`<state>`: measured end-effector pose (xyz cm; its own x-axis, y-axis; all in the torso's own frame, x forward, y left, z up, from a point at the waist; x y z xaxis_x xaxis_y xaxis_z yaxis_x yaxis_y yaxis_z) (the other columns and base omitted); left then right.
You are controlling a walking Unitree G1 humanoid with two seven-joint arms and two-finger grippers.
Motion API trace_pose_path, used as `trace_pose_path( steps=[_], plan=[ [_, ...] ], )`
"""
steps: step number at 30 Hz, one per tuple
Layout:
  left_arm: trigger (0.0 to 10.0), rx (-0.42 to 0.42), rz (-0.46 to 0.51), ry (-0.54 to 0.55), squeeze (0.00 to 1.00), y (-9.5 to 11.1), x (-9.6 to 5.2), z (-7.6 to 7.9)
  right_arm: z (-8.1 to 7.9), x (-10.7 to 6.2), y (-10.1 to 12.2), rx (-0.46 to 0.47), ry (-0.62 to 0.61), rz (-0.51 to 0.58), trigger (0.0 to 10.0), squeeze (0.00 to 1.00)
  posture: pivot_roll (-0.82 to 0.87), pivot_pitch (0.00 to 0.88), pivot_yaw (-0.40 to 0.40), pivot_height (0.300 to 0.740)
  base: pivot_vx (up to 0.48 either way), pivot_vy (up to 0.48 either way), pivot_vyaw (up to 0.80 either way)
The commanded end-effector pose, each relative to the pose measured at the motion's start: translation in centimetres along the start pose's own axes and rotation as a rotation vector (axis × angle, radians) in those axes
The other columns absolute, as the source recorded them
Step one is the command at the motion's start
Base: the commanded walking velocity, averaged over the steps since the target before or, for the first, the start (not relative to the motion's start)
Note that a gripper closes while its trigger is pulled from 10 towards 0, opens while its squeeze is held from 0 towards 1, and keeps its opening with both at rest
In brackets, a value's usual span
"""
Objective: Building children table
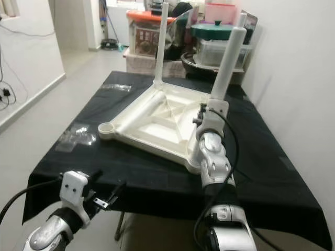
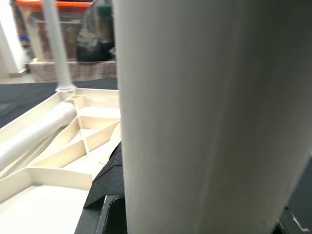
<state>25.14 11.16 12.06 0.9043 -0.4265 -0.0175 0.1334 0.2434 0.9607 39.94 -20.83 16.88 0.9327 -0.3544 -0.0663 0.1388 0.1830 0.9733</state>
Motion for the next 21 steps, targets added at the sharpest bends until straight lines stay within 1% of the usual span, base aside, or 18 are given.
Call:
trace_pose_path(
  steps=[1, 5, 6, 7, 11, 12, 13, 15, 16, 18, 20, 21],
  plan=[
    [10.0, 0.001, -0.015, 0.003, 0.0, -0.3, -0.2, -0.2, 1.2, -0.4, -5.1, -0.099, -0.059, -0.186, 0.0, 0.0, 0.07, 0.0, -0.081, 0.74, 0.0, 0.0, 0.0],
    [10.0, 0.002, -0.013, 0.005, 0.0, -0.2, -0.2, -0.2, 1.0, -0.5, -5.1, -0.095, -0.065, -0.193, 0.0, 0.0, 0.08, 0.0, -0.086, 0.74, 0.0, 0.0, 0.0],
    [10.0, 0.003, -0.01, 0.006, 0.0, -0.2, -0.1, -0.2, 0.5, -0.5, -5.3, -0.086, -0.058, -0.216, 1.8, 0.0, 0.07, 0.0, -0.091, 0.74, 0.0, 0.0, 0.0],
    [10.0, 0.0, -0.005, 0.003, 0.0, -0.2, 0.1, 0.0, 0.0, -0.4, -5.2, -0.078, -0.082, -0.238, 10.0, 0.0, 0.07, 0.0, -0.09, 0.74, 0.0, 0.0, 0.0],
    [10.0, -0.001, -0.005, 0.002, 0.0, -0.2, 0.1, 0.0, 0.3, -0.3, -5.0, -0.069, -0.107, -0.234, 10.0, 0.0, 0.08, 0.0, -0.093, 0.74, 0.0, 0.0, 0.0],
    [10.0, 0.0, -0.004, 0.008, 0.0, -0.1, 0.0, -0.1, 0.6, -0.3, -4.7, -0.061, -0.116, -0.219, 10.0, 1.0, 0.08, 0.0, -0.095, 0.74, 0.0, 0.0, 0.0],
    [10.0, 0.0, -0.004, 0.008, 0.0, -0.1, 0.0, -0.1, 0.6, -0.3, -4.7, -0.061, -0.116, -0.219, 10.0, 1.0, 0.08, 0.0, -0.095, 0.74, 0.0, 0.0, 0.0],
    [10.0, 0.002, 0.0, 0.014, 0.0, 0.1, -0.1, -0.3, 0.4, -0.4, -3.6, -0.03, -0.118, -0.16, 10.0, 1.0, 0.08, 0.0, -0.094, 0.74, 0.0, 0.0, 0.0],
    [10.0, 0.002, 0.0, 0.014, 0.0, 0.1, -0.1, -0.3, 0.4, -0.4, -3.6, -0.03, -0.118, -0.16, 10.0, 1.0, 0.08, 0.0, -0.094, 0.74, 0.0, 0.0, 0.0],
    [10.0, 0.002, 0.0, 0.012, 0.0, 0.1, 0.0, -0.2, -0.1, -0.6, -2.7, -0.013, -0.092, -0.116, 10.0, 1.0, 0.07, 0.0, -0.092, 0.74, 0.0, 0.0, 0.0],
    [10.0, 0.0, 0.0, 0.011, 0.0, 0.0, 0.1, -0.1, -0.5, -1.0, -2.0, -0.021, -0.065, -0.08, 10.0, 1.0, 0.06, 0.0, -0.091, 0.74, 0.0, 0.0, 0.0],
    [10.0, 0.0, 0.0, 0.011, 0.0, 0.0, 0.1, -0.1, -0.5, -1.0, -2.0, -0.021, -0.065, -0.08, 10.0, 1.0, 0.06, 0.0, -0.091, 0.74, 0.0, 0.0, 0.0]
  ],
)
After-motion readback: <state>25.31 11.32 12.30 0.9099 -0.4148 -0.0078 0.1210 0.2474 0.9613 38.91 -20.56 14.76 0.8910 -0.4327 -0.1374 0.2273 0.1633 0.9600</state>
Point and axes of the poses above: a point about 5 cm out from each wrist's last joint towards the gripper, its own x axis pointing out of the wrist towards the gripper, its own y axis along the axis of the wrist's last joint, z = x × y, the point moved 4 cm from there along x, pointing out of the wrist towards the gripper, and after that the axes turned 14 degrees about -x, right-handed, at the moved point
